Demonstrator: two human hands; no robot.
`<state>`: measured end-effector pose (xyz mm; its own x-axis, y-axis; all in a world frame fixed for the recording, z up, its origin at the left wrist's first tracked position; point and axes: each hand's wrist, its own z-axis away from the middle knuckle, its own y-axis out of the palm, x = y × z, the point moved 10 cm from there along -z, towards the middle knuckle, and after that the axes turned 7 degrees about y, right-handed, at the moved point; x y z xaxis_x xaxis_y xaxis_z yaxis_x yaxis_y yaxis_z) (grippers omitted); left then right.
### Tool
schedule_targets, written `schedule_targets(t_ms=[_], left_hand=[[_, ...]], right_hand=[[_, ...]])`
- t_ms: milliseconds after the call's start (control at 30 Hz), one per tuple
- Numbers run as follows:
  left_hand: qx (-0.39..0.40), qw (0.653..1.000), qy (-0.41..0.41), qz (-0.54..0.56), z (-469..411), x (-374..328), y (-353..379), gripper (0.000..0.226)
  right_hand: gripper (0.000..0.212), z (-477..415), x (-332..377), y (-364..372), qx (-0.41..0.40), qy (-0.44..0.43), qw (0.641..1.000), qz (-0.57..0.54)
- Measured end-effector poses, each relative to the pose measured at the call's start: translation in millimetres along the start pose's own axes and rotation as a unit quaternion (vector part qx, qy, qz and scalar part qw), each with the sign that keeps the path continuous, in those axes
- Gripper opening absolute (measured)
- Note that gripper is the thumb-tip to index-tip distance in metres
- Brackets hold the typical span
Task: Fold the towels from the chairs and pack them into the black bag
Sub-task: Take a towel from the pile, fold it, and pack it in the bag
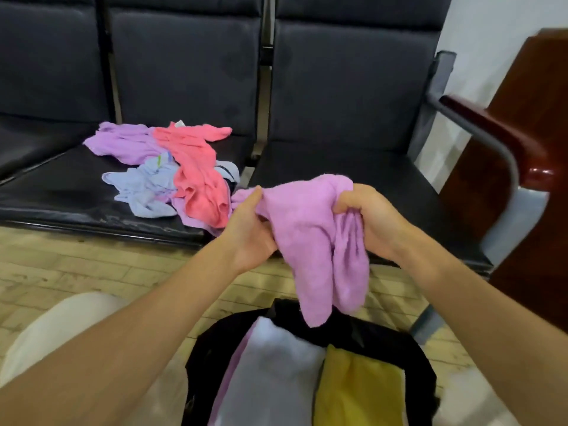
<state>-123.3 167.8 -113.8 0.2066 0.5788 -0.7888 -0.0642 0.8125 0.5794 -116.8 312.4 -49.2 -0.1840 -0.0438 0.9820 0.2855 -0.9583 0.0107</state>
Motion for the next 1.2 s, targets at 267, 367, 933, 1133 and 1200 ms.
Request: schedule_targets(t_ms=[267, 367, 933, 1133, 1200], left_hand=[[-0.092, 0.99, 0.019, -0.102, -15, 9, -6, 0.011], [-0.077, 0.984, 0.038, -0.153, -23, 8, -1, 0.008], [0.121, 0.948, 0.029, -0.292, 15, 22, 39, 0.031], [0.015, 0.924, 0.123, -0.361, 9, -2, 23, 0.03], [0.005, 0.901, 0.149, -0.407, 9, -7, 21, 0.031]], right_hand=[[0.028, 25, -57, -5, 0.068, 0.09, 0.988, 0.102], [0.027, 30, -68, -13, 0.036, 0.098, 0.992, 0.072], [0.029, 33, -82, -24, -0.032, 0.108, 0.989, -0.096], [0.031, 32, -89, -44, -0.113, 0.114, 0.974, -0.159], [0.018, 34, -89, -44, -0.108, 0.115, 0.965, -0.208]])
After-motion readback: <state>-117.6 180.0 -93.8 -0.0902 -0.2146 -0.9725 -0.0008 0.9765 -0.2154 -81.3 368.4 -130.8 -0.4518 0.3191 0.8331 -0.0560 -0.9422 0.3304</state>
